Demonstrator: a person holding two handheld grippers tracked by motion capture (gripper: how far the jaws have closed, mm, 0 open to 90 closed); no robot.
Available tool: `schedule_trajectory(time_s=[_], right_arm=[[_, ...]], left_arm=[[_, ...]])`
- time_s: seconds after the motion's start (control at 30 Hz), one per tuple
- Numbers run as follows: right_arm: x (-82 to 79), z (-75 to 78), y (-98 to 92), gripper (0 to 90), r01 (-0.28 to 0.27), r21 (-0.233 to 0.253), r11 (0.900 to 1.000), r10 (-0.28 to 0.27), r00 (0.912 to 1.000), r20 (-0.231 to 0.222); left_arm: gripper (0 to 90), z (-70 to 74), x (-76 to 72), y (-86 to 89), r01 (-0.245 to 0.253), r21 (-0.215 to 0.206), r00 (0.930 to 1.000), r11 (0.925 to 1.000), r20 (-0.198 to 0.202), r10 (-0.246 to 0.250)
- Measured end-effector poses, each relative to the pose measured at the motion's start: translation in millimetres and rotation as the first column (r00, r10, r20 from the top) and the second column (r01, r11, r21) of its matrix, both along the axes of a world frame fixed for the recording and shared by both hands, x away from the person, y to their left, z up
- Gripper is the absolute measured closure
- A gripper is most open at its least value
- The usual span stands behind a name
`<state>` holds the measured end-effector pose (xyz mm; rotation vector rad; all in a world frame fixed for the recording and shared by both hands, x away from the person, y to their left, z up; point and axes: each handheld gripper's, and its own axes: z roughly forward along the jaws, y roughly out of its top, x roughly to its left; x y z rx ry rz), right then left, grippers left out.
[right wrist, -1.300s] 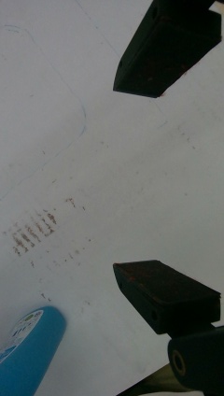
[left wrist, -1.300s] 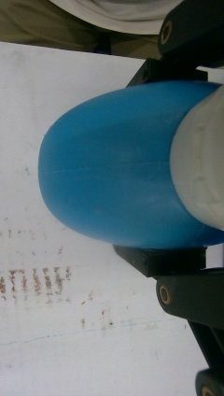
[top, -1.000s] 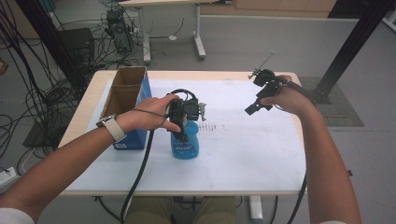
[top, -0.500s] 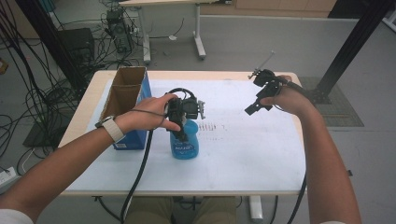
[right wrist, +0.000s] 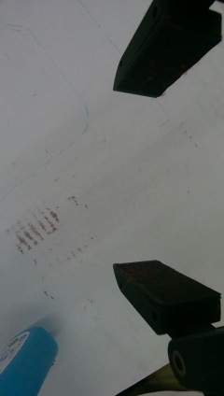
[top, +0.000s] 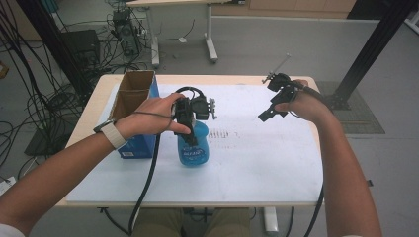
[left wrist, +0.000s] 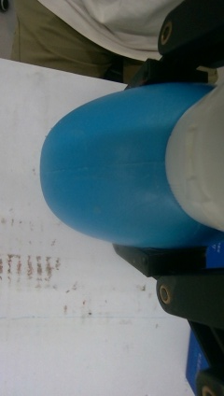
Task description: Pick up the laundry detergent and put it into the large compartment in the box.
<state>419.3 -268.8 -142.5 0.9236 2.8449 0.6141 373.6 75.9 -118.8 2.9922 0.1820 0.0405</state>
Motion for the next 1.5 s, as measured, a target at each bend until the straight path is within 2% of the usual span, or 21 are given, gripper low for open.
schedule_trajectory(time_s=[0.63,0.93,1.17,1.5], right_arm=[[-3.9,3.8,-4.0,11.2,0.009,0.007,1.0,-0.009,0.9999,0.008],[-4.4,5.9,-2.8,11.2,0.006,0.005,1.0,-0.006,0.9999,0.013],[-4.0,5.7,-2.1,11.2,0.003,0.005,1.0,-0.004,0.9999,0.015],[-4.9,7.2,-1.0,11.2,0.005,0.006,1.0,-0.005,0.9998,0.018]], left_arm=[[37.8,34.8,-0.2,4.8,-0.107,-0.008,0.9942,0.9942,0.008,0.108],[37.9,52.9,-0.6,7.9,-0.158,-0.009,0.9875,0.9875,0.006,0.158],[37.9,70.7,-4.7,9.7,-0.186,-0.008,0.982,0.9825,0.03,0.186],[37.9,85.4,-4.3,11.4,-0.225,0.002,0.974,0.9743,0.029,0.225]])
